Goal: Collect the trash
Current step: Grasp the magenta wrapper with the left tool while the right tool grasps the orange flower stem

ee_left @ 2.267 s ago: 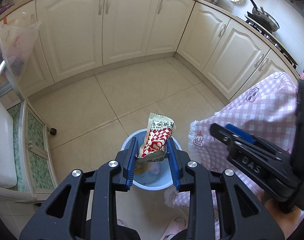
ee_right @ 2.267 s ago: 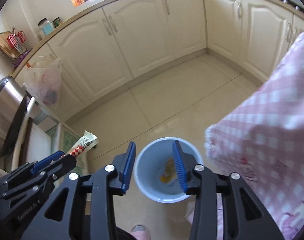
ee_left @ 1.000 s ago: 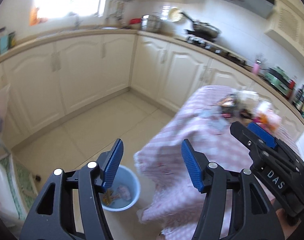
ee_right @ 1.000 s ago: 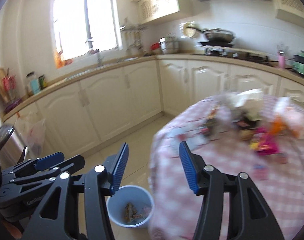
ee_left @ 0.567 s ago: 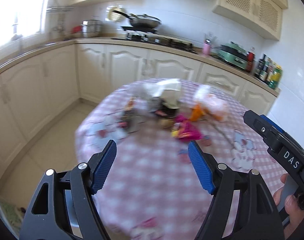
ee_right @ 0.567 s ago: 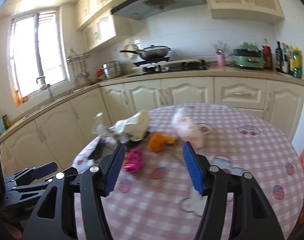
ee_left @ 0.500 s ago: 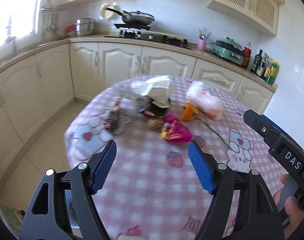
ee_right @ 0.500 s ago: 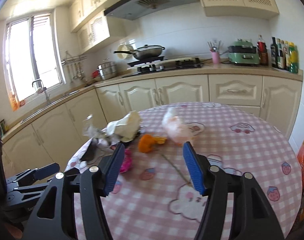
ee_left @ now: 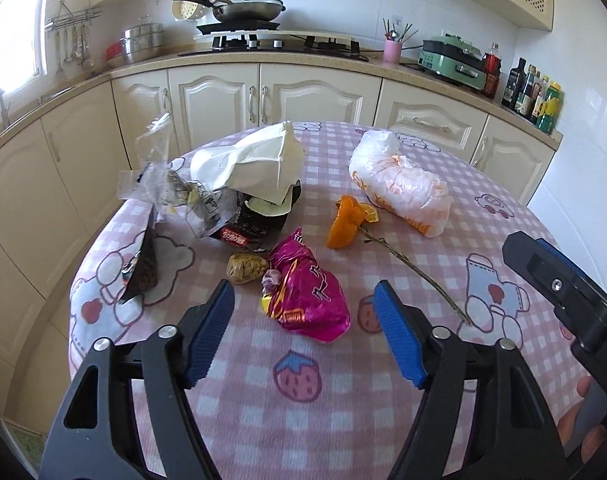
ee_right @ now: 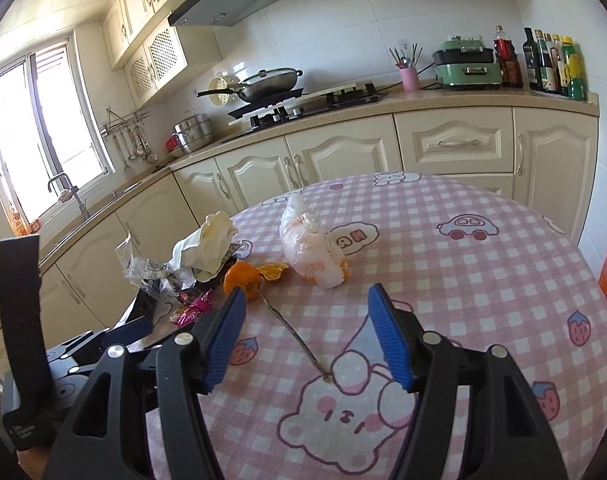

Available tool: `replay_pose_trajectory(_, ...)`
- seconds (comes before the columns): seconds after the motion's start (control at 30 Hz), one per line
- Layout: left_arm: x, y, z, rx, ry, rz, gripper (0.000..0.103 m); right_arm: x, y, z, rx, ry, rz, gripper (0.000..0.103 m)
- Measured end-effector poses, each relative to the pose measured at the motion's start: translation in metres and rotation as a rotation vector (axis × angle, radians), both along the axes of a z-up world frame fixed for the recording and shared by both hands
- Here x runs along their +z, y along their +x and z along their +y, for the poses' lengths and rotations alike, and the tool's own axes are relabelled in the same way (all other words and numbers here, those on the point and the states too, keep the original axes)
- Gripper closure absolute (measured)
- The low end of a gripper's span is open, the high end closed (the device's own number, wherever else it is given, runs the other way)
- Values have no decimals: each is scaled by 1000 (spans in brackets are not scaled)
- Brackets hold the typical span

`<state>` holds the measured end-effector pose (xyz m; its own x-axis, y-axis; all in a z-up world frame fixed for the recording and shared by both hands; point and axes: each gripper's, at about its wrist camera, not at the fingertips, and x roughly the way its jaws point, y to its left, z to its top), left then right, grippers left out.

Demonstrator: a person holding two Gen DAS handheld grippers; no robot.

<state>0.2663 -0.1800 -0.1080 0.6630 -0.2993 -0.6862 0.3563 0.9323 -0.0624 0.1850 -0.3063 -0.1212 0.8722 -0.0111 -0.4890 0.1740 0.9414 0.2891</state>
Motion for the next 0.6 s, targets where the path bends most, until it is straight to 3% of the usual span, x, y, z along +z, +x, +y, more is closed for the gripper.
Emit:
replay_pose_trajectory(0.03, -2, 4, -2, -1, 6, 13, 43, 0, 2, -1, 0, 1, 2, 40)
replay_pose_trajectory(0.07, -5, 8, -3, 1, 11, 32, 57, 0, 3, -1, -1, 0, 4, 40)
replay_pose_trajectory(0.1, -9, 11, -4, -4, 18, 59, 64, 0, 5, -1, 0, -1, 10, 40)
replay_pose_trajectory(0.17, -8, 11, -2, -13, 20, 56, 71, -1, 8, -2, 2, -1, 18, 40)
replay_pose_trajectory(0.37, 8, -11, 23, -4, -44, -7, 72, -6, 29, 7, 41, -41, 97, 40)
replay_pose_trajectory(0.6, 26, -35, 73, 78, -121, -70, 72, -17, 71, 29, 111, -149, 222, 40)
